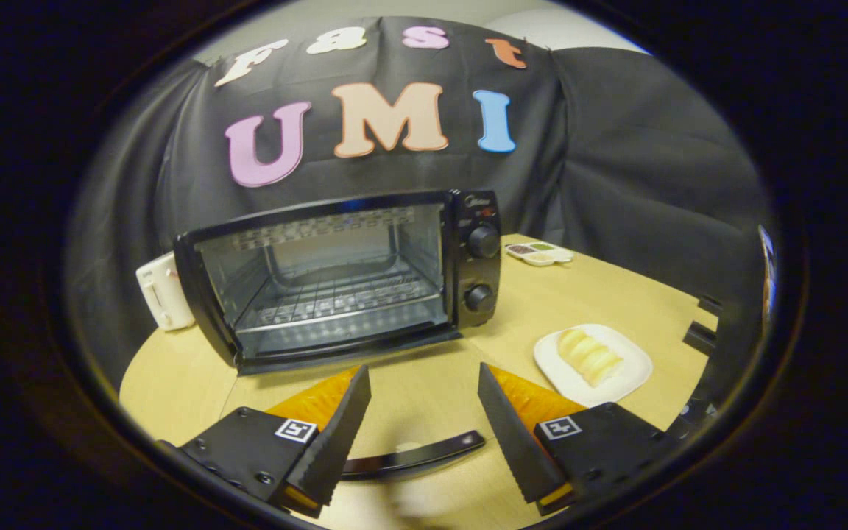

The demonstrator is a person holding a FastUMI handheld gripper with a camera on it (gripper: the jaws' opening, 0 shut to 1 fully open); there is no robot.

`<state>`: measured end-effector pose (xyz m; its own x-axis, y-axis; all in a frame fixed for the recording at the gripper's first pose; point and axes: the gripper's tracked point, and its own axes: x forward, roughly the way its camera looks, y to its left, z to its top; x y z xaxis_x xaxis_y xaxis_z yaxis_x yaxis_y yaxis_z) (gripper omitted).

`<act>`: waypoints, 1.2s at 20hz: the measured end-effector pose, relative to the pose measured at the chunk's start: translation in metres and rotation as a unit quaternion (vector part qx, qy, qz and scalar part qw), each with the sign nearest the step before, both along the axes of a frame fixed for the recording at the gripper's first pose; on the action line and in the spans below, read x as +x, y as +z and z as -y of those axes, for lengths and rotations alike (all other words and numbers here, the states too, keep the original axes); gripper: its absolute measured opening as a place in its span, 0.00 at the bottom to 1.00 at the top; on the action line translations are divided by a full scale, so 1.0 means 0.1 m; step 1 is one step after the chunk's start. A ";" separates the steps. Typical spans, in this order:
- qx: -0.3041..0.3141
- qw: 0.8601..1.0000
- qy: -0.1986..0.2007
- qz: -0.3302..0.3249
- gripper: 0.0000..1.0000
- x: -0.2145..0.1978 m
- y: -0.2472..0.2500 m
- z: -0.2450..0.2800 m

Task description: Open the toaster oven, put the food inside, and close the toaster oven door.

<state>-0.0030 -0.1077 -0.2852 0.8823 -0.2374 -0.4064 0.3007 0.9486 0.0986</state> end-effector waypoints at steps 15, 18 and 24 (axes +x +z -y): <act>-0.088 0.983 -0.131 -0.097 0.94 -0.21 -0.34 1.84; -0.074 0.983 -0.122 -0.119 0.94 -0.12 -0.54 1.93; -0.025 0.984 -0.099 -0.145 0.89 -0.08 -0.88 1.92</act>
<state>-0.0109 -0.2992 -0.3733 0.6647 -0.4188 -0.6187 0.4888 0.8701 -0.0637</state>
